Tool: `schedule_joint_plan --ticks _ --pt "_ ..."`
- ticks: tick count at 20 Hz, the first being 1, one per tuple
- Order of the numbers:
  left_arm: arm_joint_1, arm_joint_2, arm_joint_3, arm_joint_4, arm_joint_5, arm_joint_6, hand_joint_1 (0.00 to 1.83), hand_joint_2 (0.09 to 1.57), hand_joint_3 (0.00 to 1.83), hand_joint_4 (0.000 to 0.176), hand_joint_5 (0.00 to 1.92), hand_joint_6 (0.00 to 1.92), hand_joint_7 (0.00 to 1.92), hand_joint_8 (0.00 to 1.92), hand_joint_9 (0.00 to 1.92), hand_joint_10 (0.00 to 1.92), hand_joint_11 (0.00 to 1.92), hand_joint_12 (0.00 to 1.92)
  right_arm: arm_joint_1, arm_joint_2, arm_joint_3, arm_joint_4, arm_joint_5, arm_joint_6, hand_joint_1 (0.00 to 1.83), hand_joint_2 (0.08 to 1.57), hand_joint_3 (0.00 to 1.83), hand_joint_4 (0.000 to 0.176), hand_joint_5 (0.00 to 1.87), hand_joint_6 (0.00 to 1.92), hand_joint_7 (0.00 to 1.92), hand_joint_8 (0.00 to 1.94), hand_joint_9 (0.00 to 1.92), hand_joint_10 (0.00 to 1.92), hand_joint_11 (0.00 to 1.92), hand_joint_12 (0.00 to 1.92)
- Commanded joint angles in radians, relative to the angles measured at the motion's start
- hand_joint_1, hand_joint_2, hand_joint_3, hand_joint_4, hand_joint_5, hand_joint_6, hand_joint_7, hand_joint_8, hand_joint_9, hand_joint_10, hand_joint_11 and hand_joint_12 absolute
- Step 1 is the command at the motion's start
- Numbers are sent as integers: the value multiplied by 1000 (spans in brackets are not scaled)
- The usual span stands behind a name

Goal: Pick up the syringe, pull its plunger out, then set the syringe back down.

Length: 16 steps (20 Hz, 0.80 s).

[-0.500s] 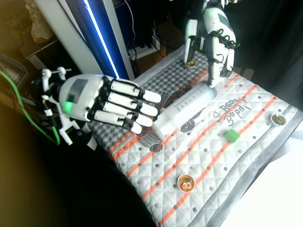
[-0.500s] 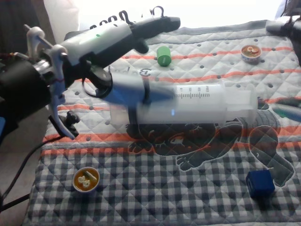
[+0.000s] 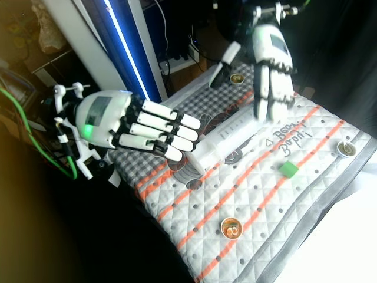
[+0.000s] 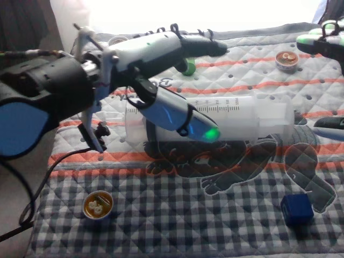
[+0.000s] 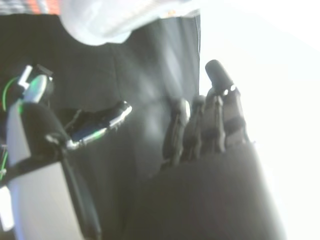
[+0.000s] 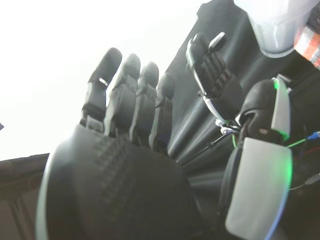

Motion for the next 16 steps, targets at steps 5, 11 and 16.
schedule_joint_plan --ticks 5,11,16 --pt "-30 -77 85 46 -37 -6 1004 757 0 0 322 12 274 6 252 63 0 1113 26 -4 3 -29 122 3 1098 844 0 0 586 24 519 10 425 65 0 1114" --pt "-21 -149 164 38 -110 -6 981 791 7 0 323 0 307 2 292 65 0 1342 33 -5 3 -35 122 3 1087 884 10 0 606 27 524 11 429 107 0 1240" --pt "-10 -179 202 38 -158 -7 1115 980 15 0 492 23 472 26 446 89 0 1456 39 -5 3 -37 122 3 1145 903 1 0 654 38 557 26 232 630 0 1259"
